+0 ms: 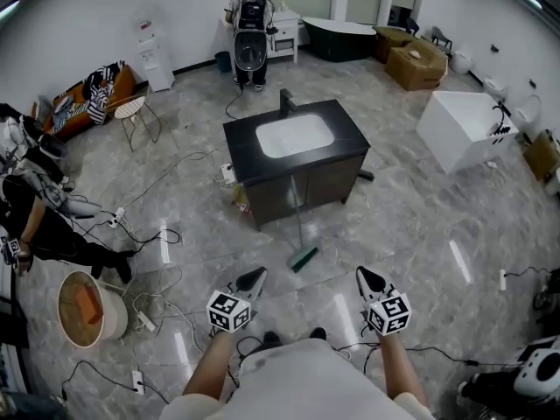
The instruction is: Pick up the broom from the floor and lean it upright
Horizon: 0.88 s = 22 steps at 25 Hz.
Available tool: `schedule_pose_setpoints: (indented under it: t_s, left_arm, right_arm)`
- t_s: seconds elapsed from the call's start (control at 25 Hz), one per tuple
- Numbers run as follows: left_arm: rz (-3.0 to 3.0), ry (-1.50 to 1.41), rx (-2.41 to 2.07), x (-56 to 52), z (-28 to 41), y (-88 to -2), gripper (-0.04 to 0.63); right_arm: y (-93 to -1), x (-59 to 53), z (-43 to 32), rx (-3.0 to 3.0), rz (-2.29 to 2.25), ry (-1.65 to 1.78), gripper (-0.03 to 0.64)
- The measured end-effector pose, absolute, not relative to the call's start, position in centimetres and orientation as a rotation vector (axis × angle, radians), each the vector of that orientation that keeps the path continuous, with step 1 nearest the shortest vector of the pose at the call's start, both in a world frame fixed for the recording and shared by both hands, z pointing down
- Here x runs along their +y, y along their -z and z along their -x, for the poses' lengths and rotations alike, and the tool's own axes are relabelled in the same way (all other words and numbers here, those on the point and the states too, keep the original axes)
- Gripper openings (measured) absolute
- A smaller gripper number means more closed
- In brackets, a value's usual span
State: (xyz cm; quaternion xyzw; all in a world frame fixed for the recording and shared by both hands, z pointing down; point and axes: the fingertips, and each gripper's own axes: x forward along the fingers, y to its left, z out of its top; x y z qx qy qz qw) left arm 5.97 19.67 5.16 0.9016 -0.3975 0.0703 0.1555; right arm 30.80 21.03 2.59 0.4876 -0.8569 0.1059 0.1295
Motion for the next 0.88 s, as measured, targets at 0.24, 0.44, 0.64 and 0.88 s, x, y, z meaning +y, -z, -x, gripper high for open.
schedule_pose_setpoints:
  t_s: [0.24,0.44,0.64,0.88]
  left_arm:
    - [-2.563,-0.177,-1.186,19.6,-6.8,-4.8,0.014]
    - [-2.55,-0.174,-1.205,19.2,-7.0,-4.8,0.014]
    - [-2.543,-0.167,-1.215,18.8,-7.2,-4.7,0.014]
    - [-2.542,-0.16,-1.219,18.6,-7.4,-4.8,0.014]
  right_arm:
    - [-2.7,20.2,-32.4,-2.514,-1.428,-0.333,-0.001]
    - [-2.8,19.3,-32.6,-2.527,-1.407,-0.33,-0.001]
    - [-2.8,18.7,-33.0,-2.531,-1.406,-0.338,-0.001]
    - [-3.1,18.4,-33.1,-2.531,-1.406,-0.344,-0.001]
